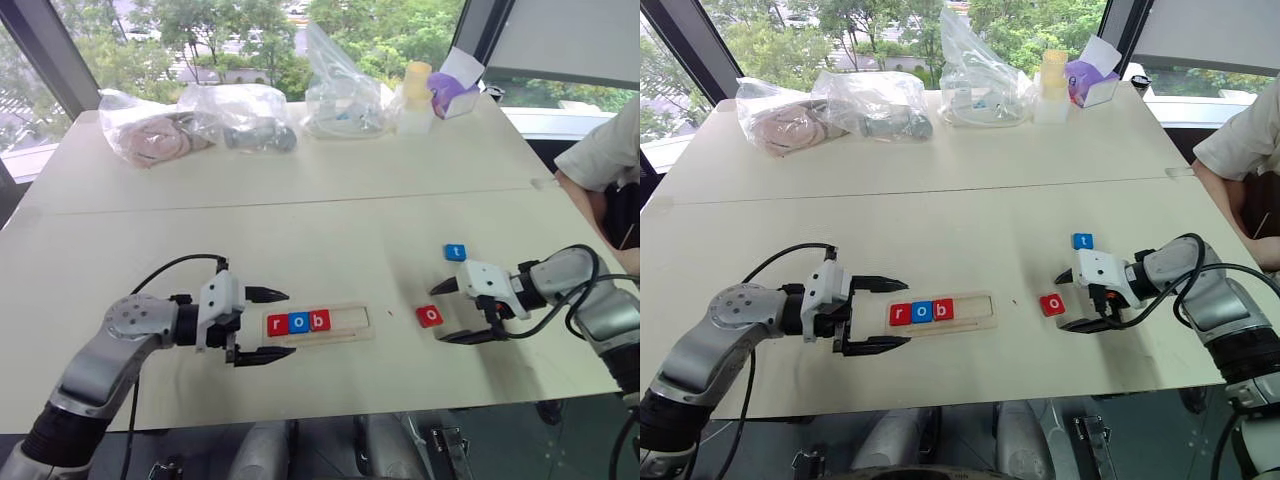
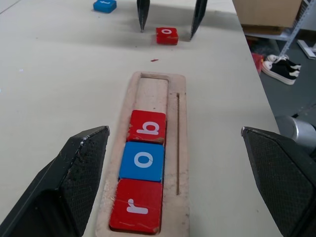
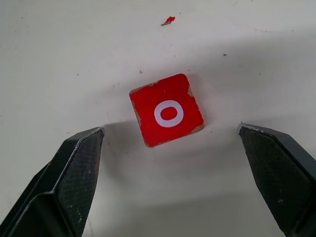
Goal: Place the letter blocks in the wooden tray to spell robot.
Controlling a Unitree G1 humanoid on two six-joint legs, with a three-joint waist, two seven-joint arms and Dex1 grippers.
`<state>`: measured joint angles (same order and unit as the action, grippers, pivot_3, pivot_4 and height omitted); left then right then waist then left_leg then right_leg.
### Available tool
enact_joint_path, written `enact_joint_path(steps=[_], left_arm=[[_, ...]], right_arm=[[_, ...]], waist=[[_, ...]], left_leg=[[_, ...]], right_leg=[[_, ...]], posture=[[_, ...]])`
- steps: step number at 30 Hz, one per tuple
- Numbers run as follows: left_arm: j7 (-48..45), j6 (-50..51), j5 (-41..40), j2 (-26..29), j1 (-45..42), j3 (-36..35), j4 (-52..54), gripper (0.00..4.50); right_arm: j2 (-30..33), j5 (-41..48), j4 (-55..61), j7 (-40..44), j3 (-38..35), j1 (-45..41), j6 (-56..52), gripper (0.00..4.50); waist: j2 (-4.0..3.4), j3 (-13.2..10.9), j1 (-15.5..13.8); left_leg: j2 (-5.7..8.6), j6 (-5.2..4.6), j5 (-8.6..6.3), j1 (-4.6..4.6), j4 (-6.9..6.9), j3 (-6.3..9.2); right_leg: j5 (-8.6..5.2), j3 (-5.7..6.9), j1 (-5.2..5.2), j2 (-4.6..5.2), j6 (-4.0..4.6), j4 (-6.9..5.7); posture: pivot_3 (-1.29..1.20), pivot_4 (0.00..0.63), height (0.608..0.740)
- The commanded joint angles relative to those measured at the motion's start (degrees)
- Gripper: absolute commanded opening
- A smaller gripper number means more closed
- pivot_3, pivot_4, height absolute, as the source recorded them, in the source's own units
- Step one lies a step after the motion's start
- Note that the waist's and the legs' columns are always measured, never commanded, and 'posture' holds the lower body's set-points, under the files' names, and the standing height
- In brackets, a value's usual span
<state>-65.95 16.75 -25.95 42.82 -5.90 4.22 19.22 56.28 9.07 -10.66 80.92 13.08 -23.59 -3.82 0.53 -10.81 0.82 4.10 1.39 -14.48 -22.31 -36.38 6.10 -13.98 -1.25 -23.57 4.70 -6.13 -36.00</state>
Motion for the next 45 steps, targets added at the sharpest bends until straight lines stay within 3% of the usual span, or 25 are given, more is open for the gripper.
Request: enact_joint_path(steps=[1,6,7,12,19,34,45], left_arm=[[-0.5,-0.6,-1.1,0.9,0.3,-2.0,1.7,4.50],[-0.5,-0.6,-1.3,1.1,0.4,-2.3,1.6,4.50],[-0.5,-0.6,-1.3,1.1,0.4,-2.3,1.7,4.50],[-0.5,-0.9,-1.1,1.0,0.5,-2.2,1.3,4.50],[-0.2,-1.0,-1.1,0.7,0.8,-1.9,1.7,4.50],[0.9,-0.3,-1.4,0.9,2.0,-2.5,3.4,4.50],[1.6,0.0,-1.6,1.0,2.7,-2.7,4.2,4.50]], right_arm=[[-1.9,-0.2,0.2,-0.4,-0.8,-0.8,0.4,3.71],[-2.7,0.6,4.2,-0.5,-1.3,0.5,-1.0,1.21],[-2.4,0.4,5.0,-0.5,-1.4,0.8,-1.2,1.15],[-3.1,2.4,16.0,-3.1,-2.1,-0.9,-9.7,1.15],[-8.4,1.0,26.1,-7.4,3.4,-4.3,-21.5,1.15],[-18.5,-2.9,24.1,-13.8,11.4,-7.5,-25.0,1.15],[-18.3,-4.3,23.3,-13.1,13.0,-7.2,-24.6,1.15]], waist=[[0.00,0.0,0.0],[-0.01,0.0,-0.2],[-0.01,0.0,-0.2],[-0.01,0.0,-0.1],[0.01,0.0,-0.3],[0.01,0.0,-0.2],[0.01,0.0,-0.2]], left_leg=[[0.00,0.00,0.00,0.00,0.00,0.00],[0.02,0.01,0.00,0.00,0.00,0.00],[0.02,0.01,0.00,0.00,0.00,0.01],[0.03,0.01,0.00,-0.01,0.00,0.01],[0.00,0.02,0.00,-0.05,0.00,0.06],[0.04,0.04,0.02,-0.10,0.01,0.08],[0.04,0.04,0.02,-0.10,0.01,0.07]], right_leg=[[0.00,0.00,0.00,0.00,0.00,0.00],[0.00,0.00,0.00,0.00,0.00,0.00],[0.01,0.00,0.00,0.00,0.00,0.00],[0.01,0.00,-0.01,0.03,0.00,-0.01],[0.01,0.01,-0.07,0.03,0.01,-0.02],[0.02,0.02,-0.13,0.02,0.01,-0.04],[0.02,0.03,-0.13,-0.02,0.01,-0.04]], posture=[[0.00,0.150,0.740],[0.00,0.150,0.740],[0.00,0.150,0.740],[0.00,0.150,0.740],[0.00,0.150,0.740],[0.00,0.150,0.740],[0.00,0.150,0.740]])
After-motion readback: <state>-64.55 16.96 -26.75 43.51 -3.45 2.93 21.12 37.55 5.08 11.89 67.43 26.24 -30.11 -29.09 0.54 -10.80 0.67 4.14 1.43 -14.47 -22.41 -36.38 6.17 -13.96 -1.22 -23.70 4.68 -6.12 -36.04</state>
